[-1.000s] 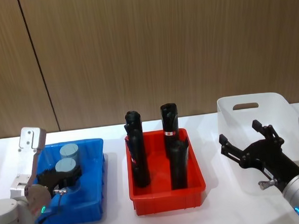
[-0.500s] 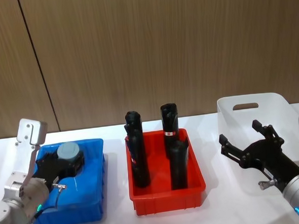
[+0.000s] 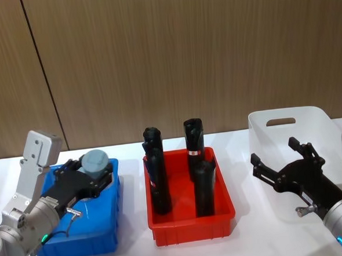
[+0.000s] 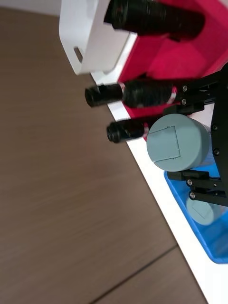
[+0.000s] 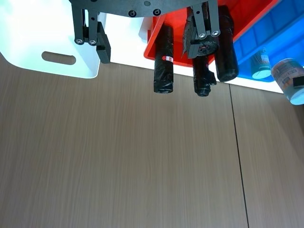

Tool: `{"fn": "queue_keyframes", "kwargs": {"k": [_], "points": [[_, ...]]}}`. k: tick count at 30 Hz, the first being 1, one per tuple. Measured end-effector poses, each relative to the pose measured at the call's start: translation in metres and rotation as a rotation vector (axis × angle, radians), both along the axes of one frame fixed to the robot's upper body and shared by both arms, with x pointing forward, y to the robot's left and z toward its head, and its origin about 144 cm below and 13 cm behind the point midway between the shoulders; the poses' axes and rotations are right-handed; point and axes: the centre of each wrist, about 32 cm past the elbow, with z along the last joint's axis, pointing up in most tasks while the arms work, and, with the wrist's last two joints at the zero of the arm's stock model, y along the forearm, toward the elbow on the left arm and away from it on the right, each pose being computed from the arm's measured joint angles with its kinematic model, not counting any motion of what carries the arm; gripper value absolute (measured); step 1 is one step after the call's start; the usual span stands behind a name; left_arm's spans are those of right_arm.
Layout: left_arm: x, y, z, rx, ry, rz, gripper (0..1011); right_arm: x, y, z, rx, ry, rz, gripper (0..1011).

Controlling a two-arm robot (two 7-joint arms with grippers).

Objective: Pick the cotton swabs from the blue box and place them into the white box.

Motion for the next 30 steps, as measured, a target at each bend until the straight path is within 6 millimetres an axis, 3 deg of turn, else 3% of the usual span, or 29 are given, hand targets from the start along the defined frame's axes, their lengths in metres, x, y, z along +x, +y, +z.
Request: {"fn": "queue_keyframes", "kwargs": {"k": [30], "points": [[-0.0060,0.0023,0.0077,-0.040,-0.123,-0.483,671,0.0000,0.0000,0.0000,0.000,0.000,0.000,1002]]}}
